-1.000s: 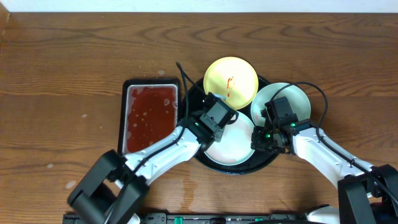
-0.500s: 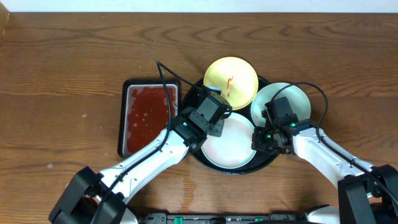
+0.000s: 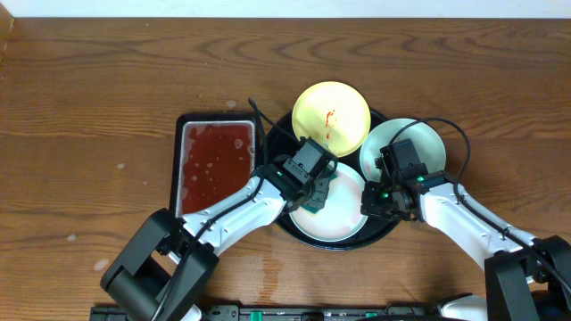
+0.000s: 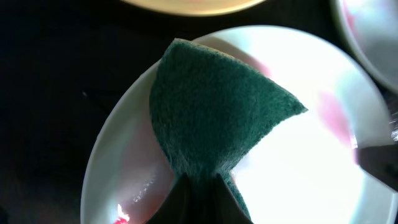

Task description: Clean dirty plates on tray and stack at the side

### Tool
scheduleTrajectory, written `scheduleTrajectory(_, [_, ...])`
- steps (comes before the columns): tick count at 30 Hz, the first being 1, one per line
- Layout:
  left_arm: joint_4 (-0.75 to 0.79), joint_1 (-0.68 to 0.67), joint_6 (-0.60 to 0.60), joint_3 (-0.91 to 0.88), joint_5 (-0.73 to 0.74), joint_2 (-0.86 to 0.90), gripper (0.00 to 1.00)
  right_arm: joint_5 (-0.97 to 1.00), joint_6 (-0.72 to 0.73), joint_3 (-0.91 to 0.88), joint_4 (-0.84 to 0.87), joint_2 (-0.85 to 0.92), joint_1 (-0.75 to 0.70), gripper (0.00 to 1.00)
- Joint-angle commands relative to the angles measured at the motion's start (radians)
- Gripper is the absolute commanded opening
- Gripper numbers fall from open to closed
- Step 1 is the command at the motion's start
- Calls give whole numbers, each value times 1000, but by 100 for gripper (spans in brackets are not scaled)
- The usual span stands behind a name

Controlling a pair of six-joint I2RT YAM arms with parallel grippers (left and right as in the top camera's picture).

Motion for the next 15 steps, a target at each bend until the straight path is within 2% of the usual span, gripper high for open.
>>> scheduleTrajectory(1, [-32, 14, 53, -6, -117, 13, 8, 52, -5, -13, -14, 8, 6, 1])
scheduleTrajectory(5, [-38, 43, 121, -6, -200, 13, 8, 52, -5, -13, -13, 8, 6, 1])
scheduleTrajectory(15, [14, 93, 371, -5, -200, 0, 8, 52, -5, -13, -17, 8, 6, 1])
